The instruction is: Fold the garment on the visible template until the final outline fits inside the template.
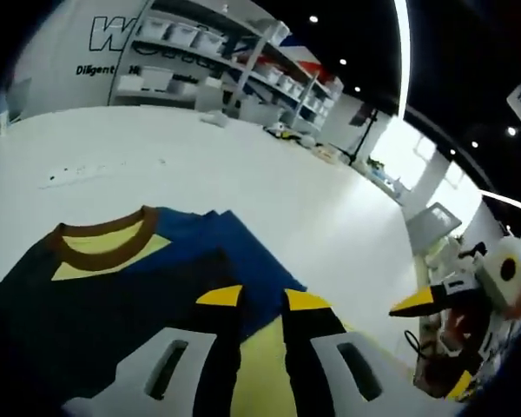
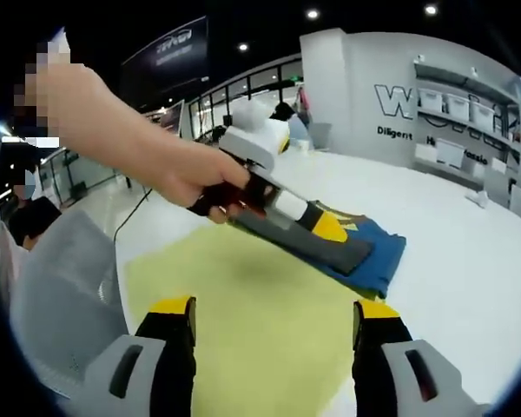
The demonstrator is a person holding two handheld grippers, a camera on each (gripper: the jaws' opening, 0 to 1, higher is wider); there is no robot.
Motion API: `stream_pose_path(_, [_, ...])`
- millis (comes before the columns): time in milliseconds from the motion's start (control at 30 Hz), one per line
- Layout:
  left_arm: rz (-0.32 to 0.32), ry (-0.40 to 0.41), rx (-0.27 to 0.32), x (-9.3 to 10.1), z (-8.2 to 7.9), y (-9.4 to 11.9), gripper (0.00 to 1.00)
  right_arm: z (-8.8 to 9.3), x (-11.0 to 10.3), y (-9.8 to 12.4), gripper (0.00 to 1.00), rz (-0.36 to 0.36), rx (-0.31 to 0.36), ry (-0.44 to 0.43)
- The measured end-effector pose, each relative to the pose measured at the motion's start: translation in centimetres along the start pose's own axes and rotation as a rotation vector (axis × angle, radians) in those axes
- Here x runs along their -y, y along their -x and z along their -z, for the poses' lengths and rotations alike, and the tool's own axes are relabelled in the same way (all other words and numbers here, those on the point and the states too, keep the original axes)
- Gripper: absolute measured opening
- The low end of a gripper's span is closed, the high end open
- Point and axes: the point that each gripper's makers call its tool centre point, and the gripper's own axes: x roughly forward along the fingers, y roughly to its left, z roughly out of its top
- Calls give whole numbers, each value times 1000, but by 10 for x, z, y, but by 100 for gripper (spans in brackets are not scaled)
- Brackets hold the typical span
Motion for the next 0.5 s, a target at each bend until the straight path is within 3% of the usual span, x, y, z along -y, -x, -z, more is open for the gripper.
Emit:
stream_pose_path(133, [44, -65, 3, 10, 8, 35, 16, 2, 0, 0, 70, -13, -6, 22])
stream_pose_path(233, [68, -166, -40, 15, 28, 65, 15, 4, -2, 1, 70, -47, -1, 74])
stream_pose_path(500, [73, -180, -95, 11, 90, 145, 16, 16, -15, 7, 69, -154, -40, 167])
